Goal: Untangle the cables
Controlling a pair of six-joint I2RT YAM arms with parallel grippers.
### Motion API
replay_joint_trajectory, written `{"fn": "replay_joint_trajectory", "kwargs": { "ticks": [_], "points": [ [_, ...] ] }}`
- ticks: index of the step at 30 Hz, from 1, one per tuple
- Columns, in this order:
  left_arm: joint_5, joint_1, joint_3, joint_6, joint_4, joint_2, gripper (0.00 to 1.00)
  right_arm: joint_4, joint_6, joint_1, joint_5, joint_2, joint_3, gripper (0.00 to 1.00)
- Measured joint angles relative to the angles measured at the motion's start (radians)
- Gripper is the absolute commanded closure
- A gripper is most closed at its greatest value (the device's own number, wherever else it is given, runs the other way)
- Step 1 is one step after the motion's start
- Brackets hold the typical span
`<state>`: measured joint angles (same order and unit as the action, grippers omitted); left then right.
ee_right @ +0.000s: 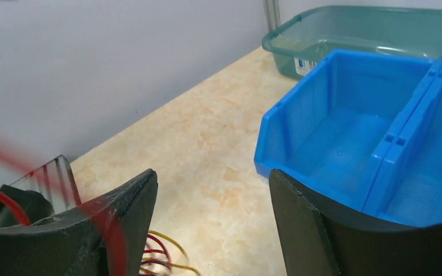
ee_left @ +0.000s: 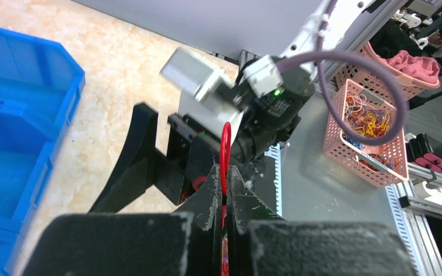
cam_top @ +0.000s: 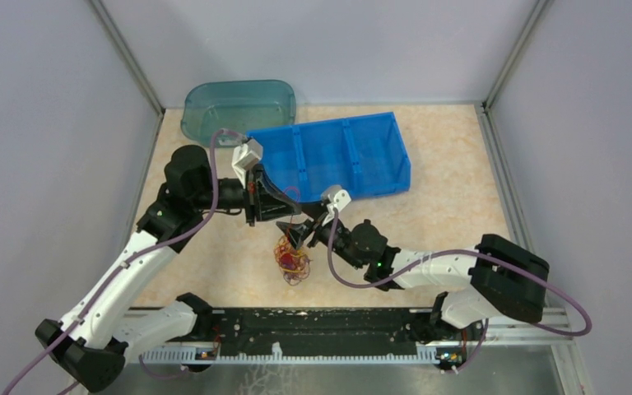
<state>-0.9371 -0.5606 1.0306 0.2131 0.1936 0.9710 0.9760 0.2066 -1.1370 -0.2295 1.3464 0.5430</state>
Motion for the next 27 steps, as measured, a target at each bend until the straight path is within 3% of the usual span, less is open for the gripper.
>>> {"fn": "replay_joint_trajectory", "kwargs": {
  "ticks": [12,17,23,27],
  "points": [
    [-0.005,0.000,0.167,-0.051,0.016,0.009,1.00,0.062,0.025,-0.006,-0.069,0.064,-0.142,0.31],
    [0.010,0.000,0.201,-0.101,0.042,0.014,1.00,0.076,0.031,-0.006,-0.119,0.057,-0.197,0.22],
    [0.045,0.000,0.220,-0.176,0.084,0.026,1.00,-0.035,-0.003,-0.006,-0.156,-0.166,-0.220,0.15],
    [0.074,0.000,0.292,-0.216,0.094,0.060,1.00,-0.110,-0.025,-0.006,-0.097,-0.308,-0.206,0.14]
  ]
}}
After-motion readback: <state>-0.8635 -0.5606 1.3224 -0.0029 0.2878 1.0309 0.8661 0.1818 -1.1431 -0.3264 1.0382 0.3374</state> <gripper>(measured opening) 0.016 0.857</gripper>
